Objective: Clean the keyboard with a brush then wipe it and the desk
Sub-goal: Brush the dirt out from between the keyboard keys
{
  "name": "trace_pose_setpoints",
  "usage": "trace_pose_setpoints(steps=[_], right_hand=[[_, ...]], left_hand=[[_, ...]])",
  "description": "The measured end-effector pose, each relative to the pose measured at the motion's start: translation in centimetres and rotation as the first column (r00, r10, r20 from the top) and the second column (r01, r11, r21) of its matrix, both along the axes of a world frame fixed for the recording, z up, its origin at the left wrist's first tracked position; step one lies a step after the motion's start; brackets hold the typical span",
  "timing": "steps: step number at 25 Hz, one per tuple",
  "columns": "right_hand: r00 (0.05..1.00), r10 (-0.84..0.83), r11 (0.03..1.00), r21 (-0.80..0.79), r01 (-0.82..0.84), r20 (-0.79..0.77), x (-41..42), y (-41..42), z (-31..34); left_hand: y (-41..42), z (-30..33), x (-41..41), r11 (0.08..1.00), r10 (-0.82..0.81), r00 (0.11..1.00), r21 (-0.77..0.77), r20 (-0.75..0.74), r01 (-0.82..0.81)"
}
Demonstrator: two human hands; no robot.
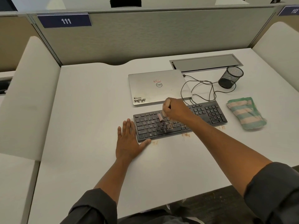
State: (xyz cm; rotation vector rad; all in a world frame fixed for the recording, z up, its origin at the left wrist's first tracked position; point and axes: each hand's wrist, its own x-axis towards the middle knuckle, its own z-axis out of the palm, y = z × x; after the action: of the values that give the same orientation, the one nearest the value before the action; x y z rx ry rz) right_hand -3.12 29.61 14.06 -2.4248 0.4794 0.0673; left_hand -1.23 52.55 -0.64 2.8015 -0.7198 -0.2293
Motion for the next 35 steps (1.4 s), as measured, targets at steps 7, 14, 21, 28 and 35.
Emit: trace_pose_setpoints(steps=[7, 14, 21, 28, 35], right_hand=[[0.985, 0.065, 0.996, -0.043, -0.073, -0.161, 0.2, -0.4, 0.4], [0.982, 0.142, 0.975, -0.153, -0.161, -0.127, -0.4, 0.6, -0.4], [0.998, 0.054, 0.988, -0.144, -0.057, -0.026, -1.0, -0.3, -0.4], [0.992, -0.006, 0.992, -0.124, 0.022, 0.123, -3.4, -0.7, -3.0], [0.986, 0.013, 0.997, -0.079, 0.001, 0.168, -4.3, 0.2, -3.3]], left_hand=[[0.0, 0.0, 0.0, 1.0, -0.002, 1.0, 0.007, 0.008, 0.002], [0.0, 0.1, -0.1, 1.0, 0.001, 1.0, 0.004, 0.003, -0.001], [0.0, 0.1, -0.1, 1.0, -0.002, 1.0, -0.005, 0.004, 0.002], [0.0, 0.3, -0.1, 1.0, -0.004, 1.0, 0.003, -0.012, 0.004], [0.0, 0.3, -0.1, 1.0, -0.006, 1.0, 0.011, -0.009, 0.006]])
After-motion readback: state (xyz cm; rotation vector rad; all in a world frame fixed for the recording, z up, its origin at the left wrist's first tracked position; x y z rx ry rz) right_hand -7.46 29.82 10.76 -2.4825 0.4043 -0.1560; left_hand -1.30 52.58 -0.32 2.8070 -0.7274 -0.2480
